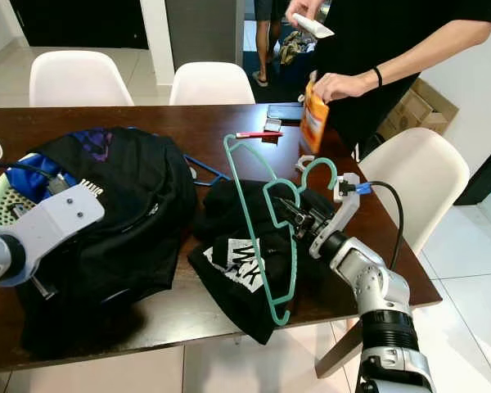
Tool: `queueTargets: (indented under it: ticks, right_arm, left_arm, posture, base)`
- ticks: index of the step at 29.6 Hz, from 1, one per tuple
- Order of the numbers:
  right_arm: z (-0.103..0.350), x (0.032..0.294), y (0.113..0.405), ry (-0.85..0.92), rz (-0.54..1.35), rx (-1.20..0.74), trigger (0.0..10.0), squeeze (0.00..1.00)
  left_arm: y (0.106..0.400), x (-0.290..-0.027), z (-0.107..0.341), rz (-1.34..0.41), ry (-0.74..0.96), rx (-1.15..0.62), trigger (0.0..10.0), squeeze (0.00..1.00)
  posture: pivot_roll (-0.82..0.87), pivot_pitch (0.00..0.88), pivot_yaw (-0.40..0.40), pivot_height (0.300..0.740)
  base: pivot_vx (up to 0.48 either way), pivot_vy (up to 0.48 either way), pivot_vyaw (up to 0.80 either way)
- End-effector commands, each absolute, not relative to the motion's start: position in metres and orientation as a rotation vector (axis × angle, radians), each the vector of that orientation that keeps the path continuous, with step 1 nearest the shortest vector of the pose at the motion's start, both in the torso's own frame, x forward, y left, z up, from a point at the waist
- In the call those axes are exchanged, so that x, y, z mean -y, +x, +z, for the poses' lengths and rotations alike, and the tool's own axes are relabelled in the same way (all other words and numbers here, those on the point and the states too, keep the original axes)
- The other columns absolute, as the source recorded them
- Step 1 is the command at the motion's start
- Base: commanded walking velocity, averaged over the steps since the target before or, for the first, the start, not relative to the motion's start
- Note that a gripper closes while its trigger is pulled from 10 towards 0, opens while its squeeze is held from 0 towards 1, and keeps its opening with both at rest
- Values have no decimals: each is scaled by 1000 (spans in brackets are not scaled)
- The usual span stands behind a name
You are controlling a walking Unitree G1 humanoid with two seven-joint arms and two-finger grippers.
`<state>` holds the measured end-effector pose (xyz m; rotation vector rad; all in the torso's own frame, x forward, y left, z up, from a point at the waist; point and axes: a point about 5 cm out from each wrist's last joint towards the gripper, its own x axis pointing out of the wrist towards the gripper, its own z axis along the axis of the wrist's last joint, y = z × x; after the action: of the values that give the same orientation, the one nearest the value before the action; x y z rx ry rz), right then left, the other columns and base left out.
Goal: Hang hanger
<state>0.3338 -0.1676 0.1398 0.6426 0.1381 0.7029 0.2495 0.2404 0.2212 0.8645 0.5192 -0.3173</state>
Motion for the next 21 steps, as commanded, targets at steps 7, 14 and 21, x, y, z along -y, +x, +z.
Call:
queueTargets:
  ticks: [7,14,21]
  right_arm:
    - [138,168,333,652,694,-145,10000,0]
    - [138,168,334,657,697,-146,10000,0]
    - [138,169,334,665,702,-151,10000,0]
  left_arm:
    - [266,-273,313,139,823,-103,0,0]
    - [252,-296,326,322,830,-48,0,0]
    - [223,-337,313,513,843,-151,0,0]
  posture:
    - [110,85,-66,740]
    - [112,92,-68,740]
    - [134,103,-79,740]
  base:
    - [0,0,0]
    - [0,0,0]
    - [0,0,0]
